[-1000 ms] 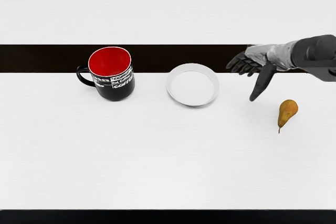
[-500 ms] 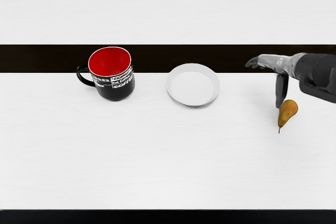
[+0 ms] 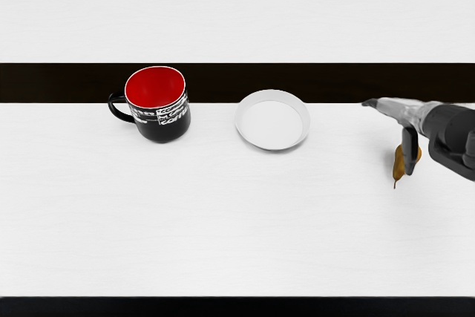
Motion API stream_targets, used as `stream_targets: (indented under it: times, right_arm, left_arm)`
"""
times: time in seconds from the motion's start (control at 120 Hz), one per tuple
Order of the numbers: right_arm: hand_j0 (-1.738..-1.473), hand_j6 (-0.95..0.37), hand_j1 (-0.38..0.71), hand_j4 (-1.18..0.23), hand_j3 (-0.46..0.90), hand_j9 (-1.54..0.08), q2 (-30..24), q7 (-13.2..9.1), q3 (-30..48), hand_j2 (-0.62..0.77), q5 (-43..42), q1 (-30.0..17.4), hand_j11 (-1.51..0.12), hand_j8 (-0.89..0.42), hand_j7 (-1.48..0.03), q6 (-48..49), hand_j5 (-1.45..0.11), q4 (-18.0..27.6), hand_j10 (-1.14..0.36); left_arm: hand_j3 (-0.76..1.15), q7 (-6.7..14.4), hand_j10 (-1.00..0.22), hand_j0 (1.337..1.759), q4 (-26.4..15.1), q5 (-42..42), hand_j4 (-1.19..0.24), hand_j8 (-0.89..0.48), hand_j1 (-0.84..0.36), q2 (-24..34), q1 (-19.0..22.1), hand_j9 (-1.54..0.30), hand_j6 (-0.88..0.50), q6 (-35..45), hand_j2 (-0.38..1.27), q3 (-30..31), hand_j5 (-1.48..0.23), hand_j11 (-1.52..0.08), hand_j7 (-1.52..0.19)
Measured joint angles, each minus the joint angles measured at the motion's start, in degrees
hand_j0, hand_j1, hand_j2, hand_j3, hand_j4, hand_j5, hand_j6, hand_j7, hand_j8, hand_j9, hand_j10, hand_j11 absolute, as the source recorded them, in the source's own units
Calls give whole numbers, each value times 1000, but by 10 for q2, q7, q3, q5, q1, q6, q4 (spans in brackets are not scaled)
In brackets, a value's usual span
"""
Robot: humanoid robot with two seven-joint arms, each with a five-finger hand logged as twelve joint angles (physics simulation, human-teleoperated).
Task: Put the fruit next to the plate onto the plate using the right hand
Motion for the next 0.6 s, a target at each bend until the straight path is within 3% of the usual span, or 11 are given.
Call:
stream_targets:
  times: [0.308,0.6]
  right_arm:
    - [-1658,-72,-275,-69,0,-83,38,0,-70,-10,-23,-3,-83,-70,-83,-92,-84,-39,-68]
    - [-1658,-211,-108,-209,0,-265,38,0,-95,-37,-33,-4,-265,-210,-264,-116,-265,-42,-208]
  left_arm:
    - [0,0,0,1658,-33,0,0,0,349,0,1,0,0,1,0,0,0,0,0]
    - [0,0,0,1658,-42,0,0,0,349,0,1,0,0,1,0,0,0,0,0]
